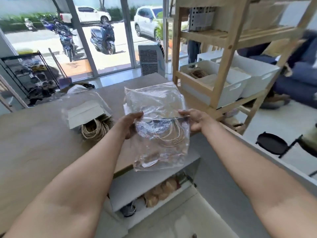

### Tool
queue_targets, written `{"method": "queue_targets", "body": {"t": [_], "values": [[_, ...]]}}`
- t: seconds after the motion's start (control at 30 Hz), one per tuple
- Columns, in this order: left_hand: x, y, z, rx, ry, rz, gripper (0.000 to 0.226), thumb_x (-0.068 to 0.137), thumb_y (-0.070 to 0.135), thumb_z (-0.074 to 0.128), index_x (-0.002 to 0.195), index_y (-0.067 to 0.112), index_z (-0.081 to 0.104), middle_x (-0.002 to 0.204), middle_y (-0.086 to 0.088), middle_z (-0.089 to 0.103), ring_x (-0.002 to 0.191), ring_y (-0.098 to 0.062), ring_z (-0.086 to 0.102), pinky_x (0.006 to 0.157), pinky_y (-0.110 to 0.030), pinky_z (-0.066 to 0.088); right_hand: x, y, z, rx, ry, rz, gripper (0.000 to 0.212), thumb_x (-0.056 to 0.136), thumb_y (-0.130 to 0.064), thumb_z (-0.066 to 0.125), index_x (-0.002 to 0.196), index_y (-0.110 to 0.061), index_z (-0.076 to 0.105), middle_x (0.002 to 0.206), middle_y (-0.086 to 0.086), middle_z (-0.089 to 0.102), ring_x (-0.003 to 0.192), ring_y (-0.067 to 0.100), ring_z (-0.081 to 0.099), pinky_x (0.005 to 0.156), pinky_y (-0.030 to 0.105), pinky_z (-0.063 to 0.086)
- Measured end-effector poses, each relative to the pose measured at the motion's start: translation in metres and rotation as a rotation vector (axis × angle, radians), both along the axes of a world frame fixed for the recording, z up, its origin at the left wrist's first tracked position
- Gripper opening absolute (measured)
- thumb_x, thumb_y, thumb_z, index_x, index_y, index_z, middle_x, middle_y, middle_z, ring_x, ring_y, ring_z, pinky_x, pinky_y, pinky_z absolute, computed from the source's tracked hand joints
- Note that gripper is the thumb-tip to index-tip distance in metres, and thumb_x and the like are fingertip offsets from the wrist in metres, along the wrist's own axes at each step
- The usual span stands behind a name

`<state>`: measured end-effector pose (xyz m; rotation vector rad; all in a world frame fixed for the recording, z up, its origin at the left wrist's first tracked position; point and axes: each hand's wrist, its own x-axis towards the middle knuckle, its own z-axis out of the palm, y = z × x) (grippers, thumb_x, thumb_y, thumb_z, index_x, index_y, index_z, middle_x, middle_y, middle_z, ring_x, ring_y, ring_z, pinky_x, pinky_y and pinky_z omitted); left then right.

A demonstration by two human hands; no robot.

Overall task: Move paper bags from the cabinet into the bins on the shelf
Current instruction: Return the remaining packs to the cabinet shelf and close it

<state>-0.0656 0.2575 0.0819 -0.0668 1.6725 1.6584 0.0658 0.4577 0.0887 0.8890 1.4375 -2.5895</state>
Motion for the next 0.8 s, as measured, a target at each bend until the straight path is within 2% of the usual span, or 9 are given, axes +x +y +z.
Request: {"method": "queue_targets", "body": {"t": [0.13,0.23,0.3,0.37,0.43,0.47,0.53,0.6,0.8], "values": [[0.043,-0.004,0.005,0.046,0.004,-0.151,0.018,0.089,0.02,0.065,0.102,0.01,0.061,0.068,-0.005,0.072,0.057,-0.019,0.069,0.065,-0.031,0.059,0.071,-0.027,0.002,-0.005,0.039,-0.15,0.022,0.101,-0.009,0.04,0.091,-0.005,0.059,0.062,0.01,0.072,0.053,0.021,0.071,0.051,0.033,0.059],[0.077,0.003,0.009,0.03,0.025,-0.264,0.033,0.083,0.02,0.072,0.111,0.006,0.06,0.091,-0.009,0.07,0.074,-0.023,0.067,0.081,-0.037,0.055,0.124,-0.033,0.003,0.003,0.067,-0.248,0.02,0.099,-0.007,0.041,0.093,-0.008,0.059,0.064,0.008,0.073,0.055,0.02,0.071,0.07,0.038,0.056],[0.105,0.012,0.009,0.001,0.023,-0.325,0.044,0.078,0.024,0.075,0.115,0.007,0.059,0.106,-0.012,0.066,0.088,-0.032,0.063,0.075,-0.044,0.059,0.159,-0.034,0.002,0.023,0.077,-0.307,0.02,0.099,-0.005,0.041,0.093,-0.009,0.06,0.065,0.008,0.073,0.054,0.02,0.071,0.078,0.042,0.05],[0.127,0.018,0.005,0.017,0.013,-0.352,0.054,0.074,0.028,0.079,0.119,0.007,0.059,0.099,-0.012,0.065,0.08,-0.032,0.062,0.068,-0.046,0.059,0.189,-0.035,0.001,0.038,0.066,-0.349,0.02,0.098,-0.005,0.041,0.092,-0.009,0.06,0.065,0.008,0.073,0.055,0.02,0.071,0.08,0.041,0.049],[0.144,0.027,-0.009,0.039,-0.005,-0.386,0.085,0.054,0.031,0.089,0.128,0.004,0.056,0.105,-0.015,0.067,0.078,-0.031,0.065,0.083,-0.05,0.056,0.219,-0.035,-0.004,0.045,0.049,-0.382,0.02,0.098,-0.006,0.042,0.092,-0.009,0.061,0.066,0.008,0.073,0.057,0.02,0.072,0.075,0.038,0.054],[0.155,0.032,-0.018,0.064,-0.017,-0.399,0.091,0.05,0.03,0.091,0.129,0.003,0.056,0.111,-0.017,0.067,0.08,-0.031,0.066,0.083,-0.049,0.056,0.236,-0.035,-0.008,0.049,0.042,-0.4,0.02,0.098,-0.007,0.042,0.093,-0.008,0.061,0.067,0.008,0.074,0.058,0.02,0.072,0.07,0.036,0.057],[0.182,0.033,-0.026,0.109,-0.016,-0.388,0.073,0.065,0.023,0.085,0.128,0.002,0.056,0.112,-0.017,0.067,0.079,-0.03,0.068,0.071,-0.041,0.059,0.263,-0.037,-0.018,0.04,0.022,-0.43,0.019,0.098,-0.007,0.043,0.093,-0.007,0.061,0.068,0.008,0.074,0.058,0.02,0.072,0.066,0.035,0.058],[0.211,0.032,-0.036,0.146,-0.021,-0.378,0.052,0.08,0.014,0.073,0.127,0.003,0.056,0.107,-0.016,0.068,0.074,-0.026,0.071,0.062,-0.034,0.059,0.289,-0.039,-0.031,0.03,0.005,-0.45,0.019,0.098,-0.008,0.044,0.092,-0.008,0.062,0.069,0.008,0.074,0.06,0.021,0.072,0.075,0.039,0.055],[0.272,0.007,-0.089,0.082,-0.098,-0.348,0.036,0.085,0.014,0.07,0.117,0.003,0.06,0.084,-0.011,0.069,0.057,-0.021,0.068,0.054,-0.031,0.06,0.341,-0.057,-0.09,-0.038,-0.064,-0.457,0.018,0.097,-0.01,0.045,0.095,-0.007,0.062,0.072,0.009,0.075,0.065,0.022,0.073,0.063,0.037,0.06]]}}
